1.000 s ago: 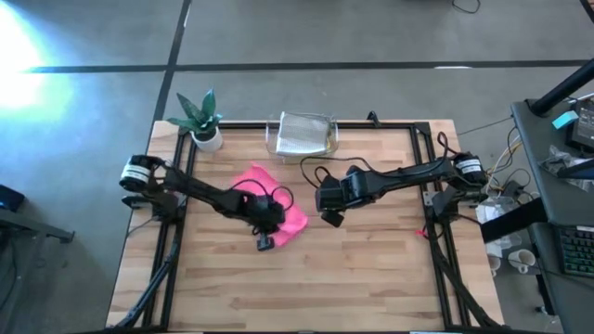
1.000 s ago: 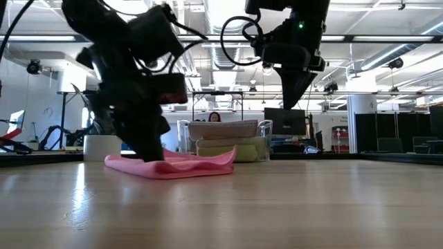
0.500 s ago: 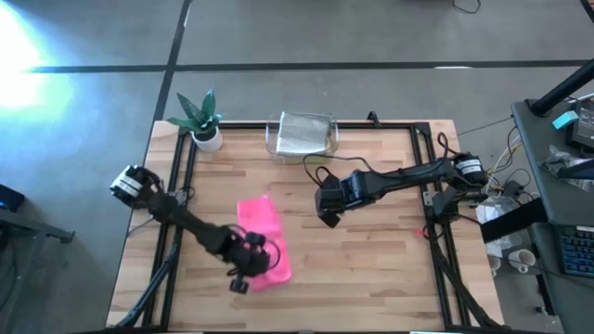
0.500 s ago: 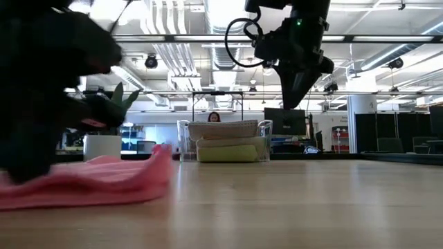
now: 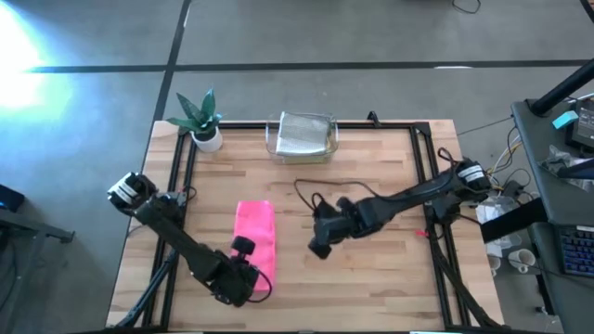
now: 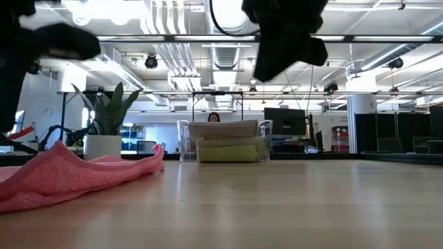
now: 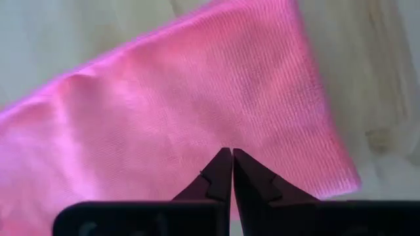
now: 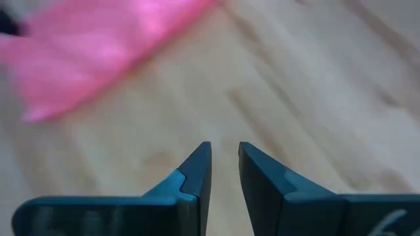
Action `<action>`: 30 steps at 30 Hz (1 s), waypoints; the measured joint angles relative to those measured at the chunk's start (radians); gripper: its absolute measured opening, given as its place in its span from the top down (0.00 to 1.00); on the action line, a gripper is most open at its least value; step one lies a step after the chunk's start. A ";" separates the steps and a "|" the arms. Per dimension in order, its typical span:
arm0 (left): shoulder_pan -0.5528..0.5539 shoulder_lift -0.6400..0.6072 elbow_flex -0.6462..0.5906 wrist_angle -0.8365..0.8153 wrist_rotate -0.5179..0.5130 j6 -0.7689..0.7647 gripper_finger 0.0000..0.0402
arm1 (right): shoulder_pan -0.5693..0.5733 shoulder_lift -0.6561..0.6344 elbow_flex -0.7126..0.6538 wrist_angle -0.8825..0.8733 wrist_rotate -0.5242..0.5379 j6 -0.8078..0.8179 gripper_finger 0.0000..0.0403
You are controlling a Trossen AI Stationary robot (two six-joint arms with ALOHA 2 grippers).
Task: Fold microfiber towels
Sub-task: Fold the pink microfiber cloth
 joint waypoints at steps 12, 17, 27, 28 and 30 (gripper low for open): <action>0.000 -0.009 0.202 -0.170 -0.014 -0.001 0.90 | 0.117 0.000 0.000 0.324 0.000 -0.112 0.80; 0.000 -0.012 0.291 -0.348 -0.015 -0.018 0.74 | 0.153 0.000 0.000 0.426 0.000 -0.182 0.74; -0.065 -0.041 0.393 -0.594 -0.018 -0.342 0.65 | 0.171 0.000 0.000 0.675 0.001 -0.468 0.54; -0.089 -0.046 0.391 -0.587 -0.040 -0.381 0.65 | 0.170 0.004 0.000 0.680 0.002 -0.502 0.53; -0.145 -0.047 0.384 -0.578 -0.116 -0.461 0.66 | 0.171 0.012 0.000 0.693 0.001 -0.564 0.51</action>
